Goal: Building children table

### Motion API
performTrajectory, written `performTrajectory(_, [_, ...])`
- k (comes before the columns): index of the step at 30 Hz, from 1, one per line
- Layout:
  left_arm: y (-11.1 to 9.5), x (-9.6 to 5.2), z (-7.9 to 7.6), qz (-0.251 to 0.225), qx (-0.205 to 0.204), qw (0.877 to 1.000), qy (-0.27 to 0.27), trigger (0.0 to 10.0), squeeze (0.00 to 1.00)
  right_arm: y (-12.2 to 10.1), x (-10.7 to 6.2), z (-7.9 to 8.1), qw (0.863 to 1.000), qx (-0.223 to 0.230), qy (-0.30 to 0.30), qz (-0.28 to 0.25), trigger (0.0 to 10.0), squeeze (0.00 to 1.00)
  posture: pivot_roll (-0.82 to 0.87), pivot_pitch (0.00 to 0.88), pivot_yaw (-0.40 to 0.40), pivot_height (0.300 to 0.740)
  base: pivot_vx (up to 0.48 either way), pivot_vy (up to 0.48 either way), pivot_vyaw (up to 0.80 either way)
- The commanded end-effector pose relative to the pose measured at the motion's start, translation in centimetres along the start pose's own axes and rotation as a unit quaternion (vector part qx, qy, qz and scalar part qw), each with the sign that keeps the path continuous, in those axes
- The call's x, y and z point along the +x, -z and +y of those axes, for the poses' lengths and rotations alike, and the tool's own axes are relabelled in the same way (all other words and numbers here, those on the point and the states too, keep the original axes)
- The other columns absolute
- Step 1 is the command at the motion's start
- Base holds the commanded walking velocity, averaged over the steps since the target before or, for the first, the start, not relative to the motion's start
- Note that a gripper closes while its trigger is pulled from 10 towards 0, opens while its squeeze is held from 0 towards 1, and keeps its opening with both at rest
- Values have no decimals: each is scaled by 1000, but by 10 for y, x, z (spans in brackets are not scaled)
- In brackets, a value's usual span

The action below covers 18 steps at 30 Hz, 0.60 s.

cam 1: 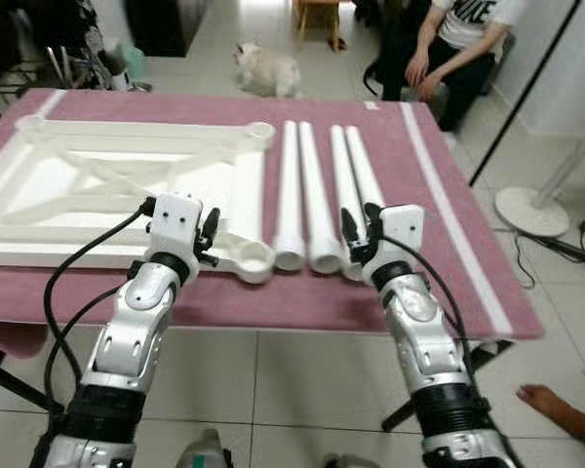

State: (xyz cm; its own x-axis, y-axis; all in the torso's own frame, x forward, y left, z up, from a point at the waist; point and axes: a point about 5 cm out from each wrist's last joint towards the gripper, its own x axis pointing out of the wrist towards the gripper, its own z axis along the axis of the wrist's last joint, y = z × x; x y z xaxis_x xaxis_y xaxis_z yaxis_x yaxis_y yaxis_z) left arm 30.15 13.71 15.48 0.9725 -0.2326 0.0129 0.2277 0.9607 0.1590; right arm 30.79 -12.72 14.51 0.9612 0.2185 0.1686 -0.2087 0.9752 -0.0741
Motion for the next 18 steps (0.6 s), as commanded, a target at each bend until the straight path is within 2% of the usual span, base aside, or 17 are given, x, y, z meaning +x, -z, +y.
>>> performTrajectory(1, [1, 1, -6, 0, -2, 1000, 8, 10000, 0, 2, -1, -7, 1000, -7, 10, 4, 10000, 0, 44, 0, 36, 740, 0, 480, 0])
performTrajectory(6, [0, 2, -7, -2, -3, 1000, 10, 10000, 0, 1, 0, -8, 1000, -9, 10, 2, 10000, 0, 47, 0, 34, 740, 0, 469, 0])
performTrajectory(15, [-1, 1, -12, -5, -10, 1000, 14, 10000, 0, 0, 2, -9, 1000, -10, 11, 1, 10000, 0, 48, 0, 35, 740, 0, 0, 0])
performTrajectory(18, [-1, 1, -15, 7, -29, 999, 20, 10000, 0, -1, 3, -12, 1000, 17, 20, 11, 10000, 0, 47, 0, 37, 740, 0, 0, 0])
